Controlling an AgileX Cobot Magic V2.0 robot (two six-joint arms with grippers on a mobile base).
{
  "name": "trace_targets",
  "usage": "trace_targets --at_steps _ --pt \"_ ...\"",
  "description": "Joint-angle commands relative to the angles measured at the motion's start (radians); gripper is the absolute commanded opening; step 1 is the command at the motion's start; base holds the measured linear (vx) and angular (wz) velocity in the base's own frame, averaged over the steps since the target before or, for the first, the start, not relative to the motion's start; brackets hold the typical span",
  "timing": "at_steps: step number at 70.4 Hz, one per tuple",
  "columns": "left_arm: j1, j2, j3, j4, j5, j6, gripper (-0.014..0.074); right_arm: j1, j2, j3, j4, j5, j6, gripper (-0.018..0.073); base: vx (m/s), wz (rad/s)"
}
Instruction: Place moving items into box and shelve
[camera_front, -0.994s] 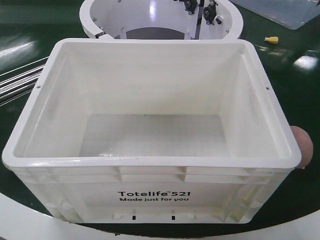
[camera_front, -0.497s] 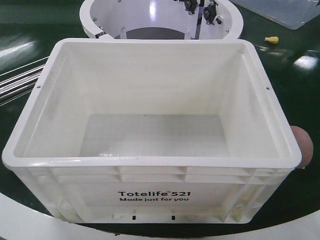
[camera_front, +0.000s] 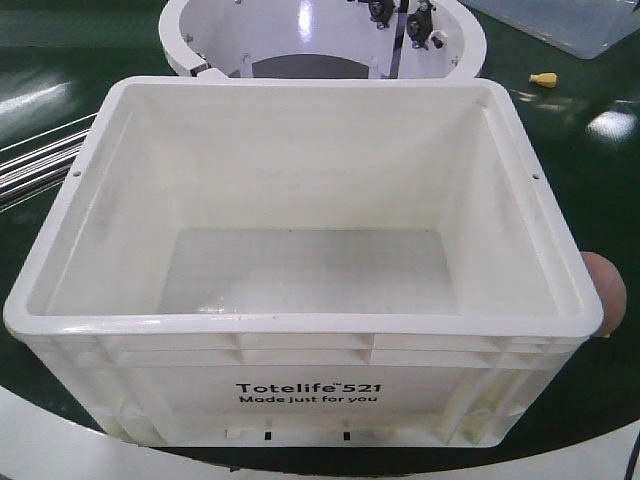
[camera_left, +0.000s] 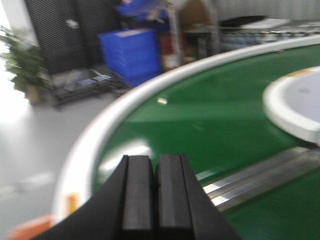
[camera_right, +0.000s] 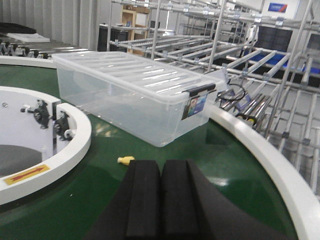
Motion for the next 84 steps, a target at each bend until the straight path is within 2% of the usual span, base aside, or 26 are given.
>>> trace_targets --at_steps 1,8,16,21,26,32,42,52,66,75,84 --pt "0.000 -0.004 -0.029 0.047 0.122 -0.072 -0.0008 0.001 -0.028 -0.037 -0.008 -0.038 0.008 -0.0001 0.00 0.00" --pt "0.000 -0.020 -0.041 0.047 0.260 -0.072 -0.0008 0.001 -0.074 -0.038 -0.008 0.023 0.015 -0.0001 0.00 0.00" --pt "0.000 -0.019 -0.073 0.032 0.299 -0.072 -0.0006 0.001 -0.122 -0.038 -0.008 0.142 0.015 -0.0001 0.00 0.00" --pt "0.000 -0.019 -0.092 -0.029 0.295 -0.072 -0.0005 0.001 -0.148 -0.038 -0.008 0.227 0.015 -0.0001 0.00 0.00" --pt "0.000 -0.019 -0.109 -0.126 0.296 -0.072 -0.0002 0.001 -0.168 -0.038 0.010 0.302 0.015 -0.0001 0.00 0.00" --pt "0.000 -0.018 -0.115 -0.202 0.304 -0.071 0.0005 0.001 -0.185 -0.038 0.041 0.339 0.015 -0.0001 0.00 0.00" --pt "0.000 -0.018 -0.115 -0.209 0.316 -0.067 0.0035 0.001 -0.190 -0.038 0.040 0.348 -0.008 0.0010 0.00 0.00" --pt "0.000 -0.018 -0.115 -0.209 0.312 -0.061 0.0131 0.001 -0.190 -0.040 0.044 0.352 0.002 0.0088 0.00 0.00" --pt "0.000 -0.018 -0.121 -0.209 0.295 -0.061 0.0337 0.001 -0.190 -0.041 0.081 0.309 0.006 0.0341 0.00 0.00" --pt "0.000 -0.018 -0.121 -0.212 0.296 -0.061 0.0379 0.001 -0.178 -0.040 0.122 0.288 -0.004 0.0453 0.00 0.00" --pt "0.000 -0.019 -0.122 -0.218 0.302 -0.061 0.0379 -0.002 -0.136 -0.055 0.124 0.346 -0.015 0.0458 0.00 0.00"
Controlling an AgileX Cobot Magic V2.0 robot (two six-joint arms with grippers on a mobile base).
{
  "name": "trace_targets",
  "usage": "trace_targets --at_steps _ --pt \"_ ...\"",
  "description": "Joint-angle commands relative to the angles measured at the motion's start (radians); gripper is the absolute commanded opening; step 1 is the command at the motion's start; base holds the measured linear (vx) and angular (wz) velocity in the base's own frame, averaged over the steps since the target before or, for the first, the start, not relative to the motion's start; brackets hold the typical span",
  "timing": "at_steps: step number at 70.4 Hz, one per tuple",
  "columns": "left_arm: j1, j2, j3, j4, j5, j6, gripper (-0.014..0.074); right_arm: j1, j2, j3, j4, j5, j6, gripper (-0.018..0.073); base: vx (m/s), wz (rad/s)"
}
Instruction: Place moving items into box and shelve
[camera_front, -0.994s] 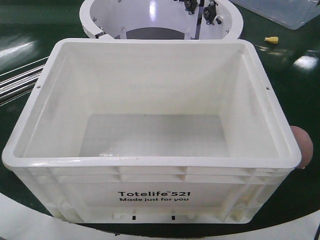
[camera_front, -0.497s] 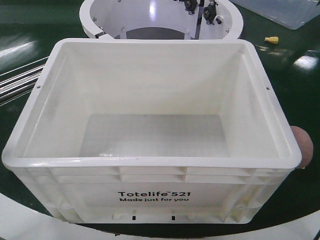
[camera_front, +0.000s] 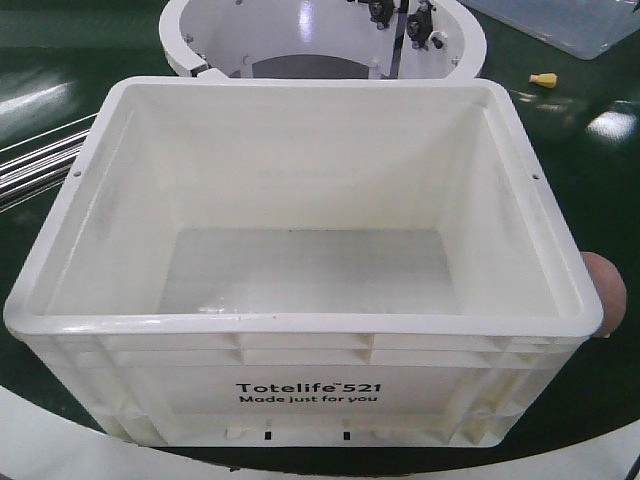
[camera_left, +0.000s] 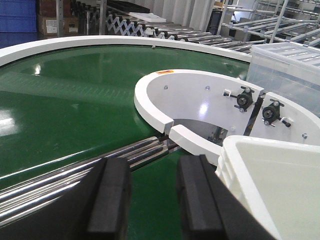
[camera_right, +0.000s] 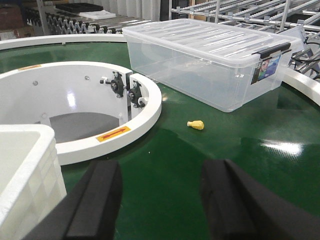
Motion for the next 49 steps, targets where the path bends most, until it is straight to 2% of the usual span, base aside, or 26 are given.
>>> trace_targets --at_steps 1,20,28,38,44,49 --pt "0.000 -0.013 -0.038 -0.010 -0.015 -0.002 0.0379 -0.005 0.034 -0.052 0.019 -0.021 0.002 0.0456 0.00 0.00" --pt "0.000 -0.013 -0.038 -0.010 -0.001 -0.002 0.0379 -0.008 0.264 -0.239 0.032 0.048 0.105 0.0420 0.00 0.00" --pt "0.000 -0.013 -0.038 -0.010 0.004 -0.002 0.0379 -0.101 0.366 -0.314 0.025 0.165 0.189 0.0420 0.00 0.00" --pt "0.000 -0.013 -0.038 -0.010 0.004 -0.002 0.0379 -0.221 0.467 -0.367 -0.133 0.346 0.188 0.0420 0.00 0.00" --pt "0.000 -0.013 -0.038 -0.010 0.004 -0.002 0.0379 -0.248 0.524 -0.376 -0.223 0.507 0.168 0.0420 0.00 0.00" --pt "0.000 -0.013 -0.038 -0.010 0.004 -0.002 0.0379 -0.249 0.573 -0.376 -0.235 0.595 0.135 0.0420 0.00 0.00"
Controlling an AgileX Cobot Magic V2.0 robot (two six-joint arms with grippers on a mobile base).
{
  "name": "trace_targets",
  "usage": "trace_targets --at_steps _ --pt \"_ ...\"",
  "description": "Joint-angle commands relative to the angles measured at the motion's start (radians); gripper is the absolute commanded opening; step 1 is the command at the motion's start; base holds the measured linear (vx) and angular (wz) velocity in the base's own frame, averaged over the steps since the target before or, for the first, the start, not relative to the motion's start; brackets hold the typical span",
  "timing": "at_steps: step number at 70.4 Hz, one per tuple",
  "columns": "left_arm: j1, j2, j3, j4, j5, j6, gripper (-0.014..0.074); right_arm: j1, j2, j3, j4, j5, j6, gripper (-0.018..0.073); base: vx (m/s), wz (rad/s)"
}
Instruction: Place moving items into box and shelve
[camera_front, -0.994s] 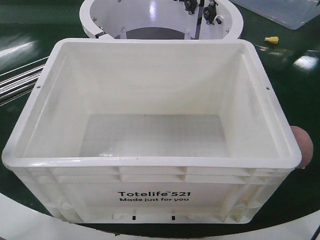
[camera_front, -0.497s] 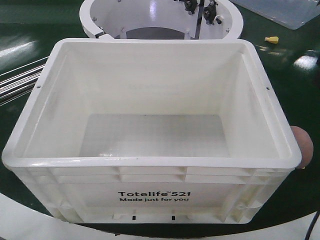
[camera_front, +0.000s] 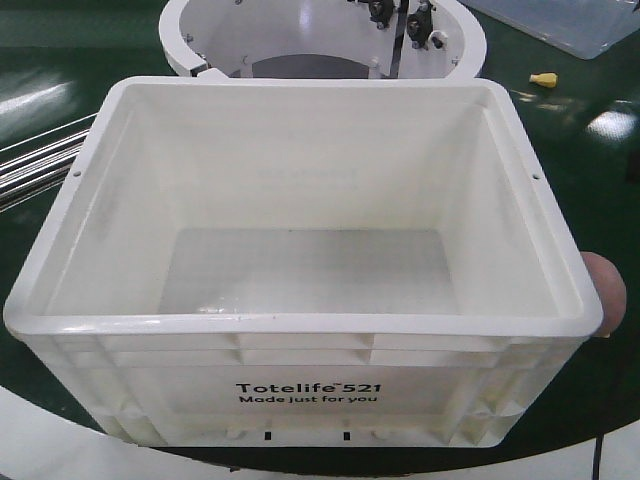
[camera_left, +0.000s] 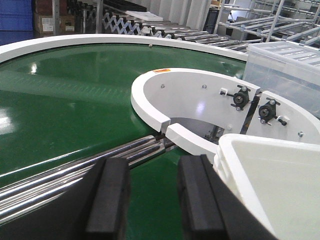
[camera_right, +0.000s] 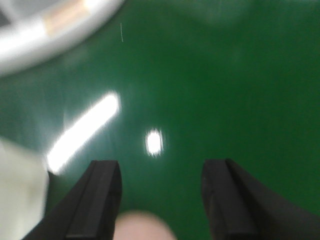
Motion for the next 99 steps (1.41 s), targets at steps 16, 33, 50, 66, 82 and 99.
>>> trace_targets --at_steps 16,33,50,66,82,99 --pt "0.000 -0.013 -0.038 -0.007 -0.006 -0.002 0.0379 -0.009 0.165 -0.035 0.011 0.099 -0.072 0.0420 0.00 0.00" --pt "0.000 -0.013 -0.038 -0.007 -0.007 -0.002 0.0377 -0.009 0.277 -0.035 0.012 0.147 -0.062 0.0420 0.00 0.00" --pt "0.000 -0.013 -0.038 -0.007 -0.011 -0.002 0.0377 0.016 0.418 -0.035 0.125 0.201 -0.156 0.0412 0.00 0.00" --pt "0.000 -0.013 -0.038 -0.007 -0.029 -0.002 0.0377 0.115 0.456 -0.035 0.118 0.170 -0.156 0.0146 0.00 0.00" --pt "0.000 -0.013 -0.038 -0.007 -0.056 -0.002 0.0377 0.119 0.371 -0.035 0.089 0.121 -0.081 -0.0011 0.00 0.00" --pt "0.000 -0.013 -0.038 -0.007 -0.056 -0.002 0.0377 0.119 0.134 -0.035 0.082 0.042 -0.048 -0.0007 0.00 0.00"
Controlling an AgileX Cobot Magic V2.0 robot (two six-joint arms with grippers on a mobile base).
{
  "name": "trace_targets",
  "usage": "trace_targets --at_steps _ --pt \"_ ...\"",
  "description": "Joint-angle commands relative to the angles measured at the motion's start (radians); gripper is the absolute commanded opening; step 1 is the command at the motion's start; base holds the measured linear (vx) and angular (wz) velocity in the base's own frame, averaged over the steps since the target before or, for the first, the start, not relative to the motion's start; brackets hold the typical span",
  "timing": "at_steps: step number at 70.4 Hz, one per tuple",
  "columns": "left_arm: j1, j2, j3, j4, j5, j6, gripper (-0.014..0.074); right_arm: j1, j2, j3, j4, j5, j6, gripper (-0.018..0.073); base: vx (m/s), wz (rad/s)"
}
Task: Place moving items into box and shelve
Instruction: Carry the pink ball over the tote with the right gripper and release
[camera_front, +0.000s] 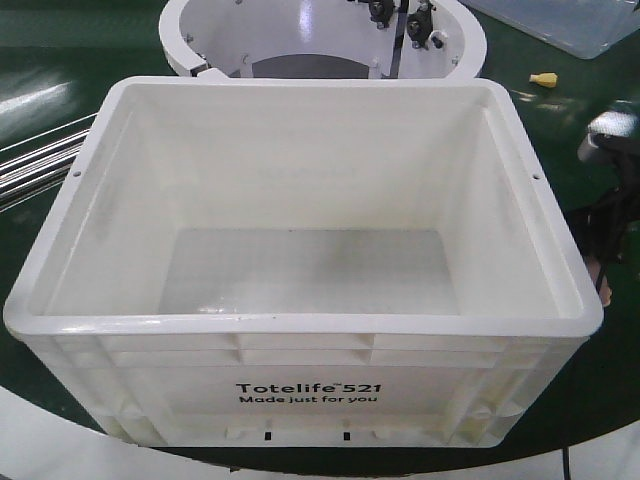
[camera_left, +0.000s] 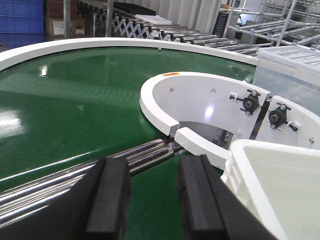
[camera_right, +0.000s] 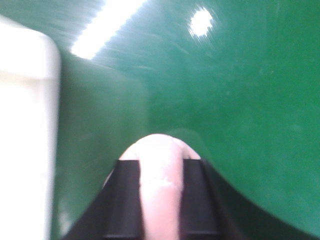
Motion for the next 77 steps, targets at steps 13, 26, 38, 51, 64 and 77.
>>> trace_targets --at_steps 13,26,38,51,64,77 --pt "0.000 -0.013 -0.038 -0.006 -0.022 -0.002 0.0377 0.001 -0.334 -0.025 0.018 -0.125 0.036 -0.0006 0.00 0.00" --pt "0.000 -0.013 -0.038 -0.006 -0.022 -0.002 0.0377 0.001 -0.559 -0.025 0.124 -0.230 0.018 -0.0006 0.00 0.00" --pt "0.000 -0.013 -0.038 -0.005 -0.021 -0.002 0.0377 0.037 -0.700 -0.025 0.287 -0.197 -0.181 -0.0006 0.00 0.00" --pt "0.000 -0.013 -0.038 -0.005 -0.014 -0.002 0.0377 0.218 -0.715 -0.025 0.402 -0.168 -0.282 -0.0004 0.00 0.00" --pt "0.000 -0.013 -0.038 -0.005 -0.012 -0.002 0.0377 0.472 -0.604 -0.025 0.345 -0.218 -0.286 -0.0003 0.00 0.00" --pt "0.000 -0.013 -0.038 -0.002 -0.011 -0.002 0.0377 0.622 -0.464 -0.025 0.257 -0.278 -0.285 0.0036 0.00 0.00"
